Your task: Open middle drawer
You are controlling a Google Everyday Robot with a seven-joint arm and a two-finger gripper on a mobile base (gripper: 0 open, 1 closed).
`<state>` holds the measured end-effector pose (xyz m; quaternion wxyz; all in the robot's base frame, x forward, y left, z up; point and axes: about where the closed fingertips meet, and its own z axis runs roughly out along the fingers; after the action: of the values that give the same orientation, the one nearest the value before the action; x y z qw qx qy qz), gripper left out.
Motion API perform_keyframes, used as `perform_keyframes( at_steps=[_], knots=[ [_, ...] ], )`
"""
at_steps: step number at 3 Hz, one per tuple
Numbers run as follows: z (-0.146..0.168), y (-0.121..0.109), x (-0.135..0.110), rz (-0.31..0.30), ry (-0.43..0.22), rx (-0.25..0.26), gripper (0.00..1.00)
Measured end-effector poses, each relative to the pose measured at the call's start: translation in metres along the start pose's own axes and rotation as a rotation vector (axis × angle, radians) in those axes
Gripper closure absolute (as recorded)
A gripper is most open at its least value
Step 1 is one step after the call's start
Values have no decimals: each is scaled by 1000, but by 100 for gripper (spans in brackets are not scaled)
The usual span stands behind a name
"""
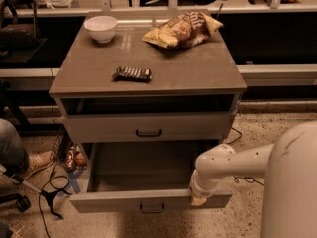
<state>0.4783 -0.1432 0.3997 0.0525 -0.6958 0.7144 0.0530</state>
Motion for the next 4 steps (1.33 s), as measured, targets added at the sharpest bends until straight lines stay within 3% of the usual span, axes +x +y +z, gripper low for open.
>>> perform_keyframes(
  at_steps=[1, 3, 4],
  knots=[
    [-8, 18, 10, 38, -3, 30, 100],
    [-7, 29, 15, 57, -16, 47, 97],
    [-7, 29, 15, 57, -16, 47, 75]
  ],
)
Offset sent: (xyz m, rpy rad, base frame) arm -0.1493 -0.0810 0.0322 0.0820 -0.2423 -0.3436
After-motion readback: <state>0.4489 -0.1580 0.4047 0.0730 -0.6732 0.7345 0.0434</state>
